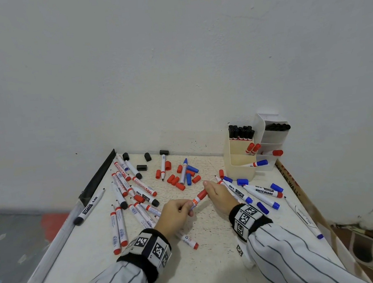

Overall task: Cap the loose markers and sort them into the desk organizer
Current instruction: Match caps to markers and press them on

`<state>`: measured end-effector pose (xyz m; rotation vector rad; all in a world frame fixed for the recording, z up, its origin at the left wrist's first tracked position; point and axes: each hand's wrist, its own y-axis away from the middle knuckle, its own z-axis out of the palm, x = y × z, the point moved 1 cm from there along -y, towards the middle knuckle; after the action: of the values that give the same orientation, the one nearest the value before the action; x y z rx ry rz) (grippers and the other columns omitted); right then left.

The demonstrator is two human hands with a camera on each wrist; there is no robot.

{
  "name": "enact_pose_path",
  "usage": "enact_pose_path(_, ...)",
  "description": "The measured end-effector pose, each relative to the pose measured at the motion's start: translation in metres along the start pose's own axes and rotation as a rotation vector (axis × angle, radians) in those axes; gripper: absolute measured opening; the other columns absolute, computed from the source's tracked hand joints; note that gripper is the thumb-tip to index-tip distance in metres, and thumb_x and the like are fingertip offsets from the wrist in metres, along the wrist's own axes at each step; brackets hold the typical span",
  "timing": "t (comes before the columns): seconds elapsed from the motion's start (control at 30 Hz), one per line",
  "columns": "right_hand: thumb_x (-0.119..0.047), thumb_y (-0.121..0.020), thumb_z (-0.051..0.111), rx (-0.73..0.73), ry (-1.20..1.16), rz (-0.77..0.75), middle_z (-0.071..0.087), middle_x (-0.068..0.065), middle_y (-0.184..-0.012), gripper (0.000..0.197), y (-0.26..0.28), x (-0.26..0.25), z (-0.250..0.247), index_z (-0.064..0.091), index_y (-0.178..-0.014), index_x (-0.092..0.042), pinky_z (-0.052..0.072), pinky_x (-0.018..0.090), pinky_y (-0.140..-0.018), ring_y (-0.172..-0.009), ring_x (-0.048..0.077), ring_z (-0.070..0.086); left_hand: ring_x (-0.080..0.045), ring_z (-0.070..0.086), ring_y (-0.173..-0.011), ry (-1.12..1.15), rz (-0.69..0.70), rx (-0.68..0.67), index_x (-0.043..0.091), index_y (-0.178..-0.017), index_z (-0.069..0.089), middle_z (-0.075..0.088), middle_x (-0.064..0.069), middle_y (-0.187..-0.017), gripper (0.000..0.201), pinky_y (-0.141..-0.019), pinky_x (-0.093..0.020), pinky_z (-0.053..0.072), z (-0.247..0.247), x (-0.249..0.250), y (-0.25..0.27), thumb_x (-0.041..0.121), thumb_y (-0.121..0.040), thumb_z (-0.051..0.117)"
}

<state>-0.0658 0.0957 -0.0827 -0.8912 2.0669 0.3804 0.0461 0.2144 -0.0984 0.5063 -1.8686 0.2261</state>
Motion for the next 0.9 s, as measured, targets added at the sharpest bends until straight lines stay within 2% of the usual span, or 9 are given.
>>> enact_pose_path(0.13,-0.036,-0.100,0.031,-0.015,-0.001,0.027,0.030,-0.004,-0.060,0.042,-0.001,0.002,-0.001,0.034,-0.061,-0.021,0.028,0.024,-0.059,-0.058,0.011,0.032,0.001,0.048,-0.052,-0.081,0.130,0.043,0.013,-0.088,0.072,0.063,0.005,-0.067,0.017,-0.056,-0.015,0.041,-0.001,0.001,0.001,0.016,-0.092,0.056)
enact_pose_path(0.2,-0.037,-0.099,0.032,-0.015,-0.001,0.036,0.029,-0.003,-0.059,0.043,-0.002,0.003,-0.001,0.033,-0.060,-0.020,0.026,0.026,-0.059,-0.057,0.012,0.031,-0.004,0.051,-0.059,-0.106,0.174,0.068,0.014,-0.091,0.073,0.067,0.001,-0.071,0.015,-0.061,-0.018,0.043,-0.002,0.002,0.002,0.015,-0.090,0.058)
enact_pose_path(0.27,-0.037,-0.099,0.033,-0.013,-0.021,0.039,0.028,-0.003,-0.059,0.043,-0.002,0.003,0.000,0.032,-0.060,-0.020,0.026,0.027,-0.059,-0.057,0.012,0.030,-0.007,0.053,-0.062,-0.109,0.195,0.091,0.016,-0.096,0.073,0.068,0.002,-0.074,0.015,-0.062,-0.017,0.045,-0.002,0.004,0.003,0.015,-0.090,0.059)
enact_pose_path(0.4,-0.038,-0.099,0.032,-0.003,-0.060,0.028,0.033,-0.002,-0.063,0.041,0.000,0.002,0.000,0.036,-0.063,-0.020,0.032,0.028,-0.067,-0.064,0.013,0.037,0.001,0.053,-0.061,-0.076,0.190,0.128,0.017,-0.103,0.071,0.066,0.011,-0.074,0.018,-0.059,-0.013,0.043,-0.001,0.004,0.001,0.016,-0.089,0.061)
enact_pose_path(0.53,-0.037,-0.100,0.031,0.017,-0.066,0.010,0.035,-0.004,-0.063,0.039,0.001,-0.001,0.001,0.038,-0.064,-0.022,0.033,0.026,-0.067,-0.063,0.010,0.039,-0.004,0.057,-0.075,-0.084,0.161,0.145,0.016,-0.105,0.069,0.065,0.011,-0.082,0.018,-0.069,-0.015,0.043,-0.001,0.005,-0.001,0.018,-0.089,0.061)
enact_pose_path(0.63,-0.038,-0.099,0.032,0.081,-0.056,0.023,0.032,-0.004,-0.061,0.041,-0.001,0.002,0.001,0.037,-0.063,-0.021,0.029,0.026,-0.060,-0.059,0.010,0.034,-0.007,0.053,-0.091,-0.298,0.138,0.291,0.023,-0.106,0.065,0.061,0.009,-0.097,0.019,-0.084,-0.022,0.045,-0.007,0.002,-0.003,0.023,-0.089,0.057)
enact_pose_path(0.7,-0.036,-0.100,0.032,0.165,-0.092,0.045,0.034,-0.004,-0.060,0.040,-0.003,0.005,-0.001,0.040,-0.064,-0.021,0.029,0.026,-0.059,-0.058,0.011,0.035,-0.009,0.052,-0.092,-0.525,0.051,0.393,0.023,-0.110,0.056,0.056,0.007,-0.101,0.021,-0.086,-0.028,0.047,-0.014,0.000,-0.003,0.026,-0.090,0.052)
enact_pose_path(0.8,-0.034,-0.100,0.033,0.292,-0.082,0.068,0.035,-0.003,-0.060,0.038,-0.005,0.007,-0.005,0.039,-0.065,-0.020,0.029,0.027,-0.057,-0.057,0.011,0.035,-0.018,0.057,-0.095,-0.712,-0.216,0.309,0.017,-0.125,0.035,0.055,-0.001,-0.111,0.037,-0.081,-0.033,0.048,-0.017,0.000,0.001,0.028,-0.091,0.045)
enact_pose_path(0.9,-0.035,-0.099,0.033,0.354,-0.059,0.087,0.036,-0.002,-0.060,0.037,-0.009,0.011,-0.005,0.042,-0.068,-0.017,0.030,0.024,-0.054,-0.056,0.010,0.035,-0.022,0.058,-0.100,-0.857,-0.307,0.257,0.012,-0.136,0.023,0.054,-0.006,-0.117,0.049,-0.075,-0.032,0.046,-0.012,0.000,0.002,0.029,-0.094,0.041)
